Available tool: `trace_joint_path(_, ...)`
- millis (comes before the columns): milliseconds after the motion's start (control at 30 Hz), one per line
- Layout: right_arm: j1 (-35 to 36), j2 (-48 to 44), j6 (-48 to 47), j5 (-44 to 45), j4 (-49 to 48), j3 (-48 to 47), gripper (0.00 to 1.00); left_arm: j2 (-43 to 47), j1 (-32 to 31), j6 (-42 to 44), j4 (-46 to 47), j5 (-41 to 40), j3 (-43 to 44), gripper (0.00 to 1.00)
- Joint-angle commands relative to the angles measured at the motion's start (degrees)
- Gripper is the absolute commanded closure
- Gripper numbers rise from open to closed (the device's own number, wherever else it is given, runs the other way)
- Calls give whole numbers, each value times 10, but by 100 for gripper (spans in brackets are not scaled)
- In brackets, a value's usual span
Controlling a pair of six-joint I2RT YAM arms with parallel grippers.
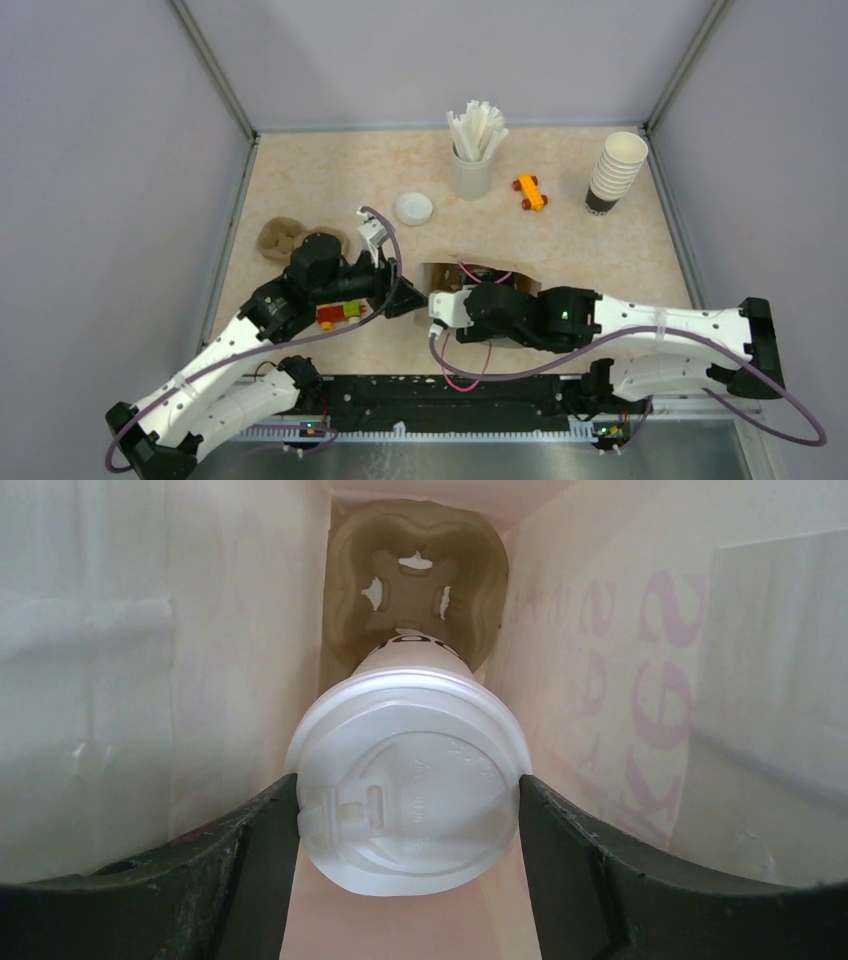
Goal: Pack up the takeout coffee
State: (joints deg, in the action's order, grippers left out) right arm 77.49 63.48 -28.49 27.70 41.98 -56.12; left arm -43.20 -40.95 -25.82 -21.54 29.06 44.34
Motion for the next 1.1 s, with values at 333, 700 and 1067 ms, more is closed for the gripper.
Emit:
trace_joint_path(333, -2, -10, -5, 0, -85, 32, 49, -4, 0, 34, 22, 16, -8, 86)
trace_joint_path(700, -5, 26, -75, 42, -31, -61, 48, 15, 0, 90, 88, 34, -49, 94)
trace_joint_path(1067, -50, 4, -105, 5, -67, -10, 48, 18, 0, 113, 101, 38, -49, 96)
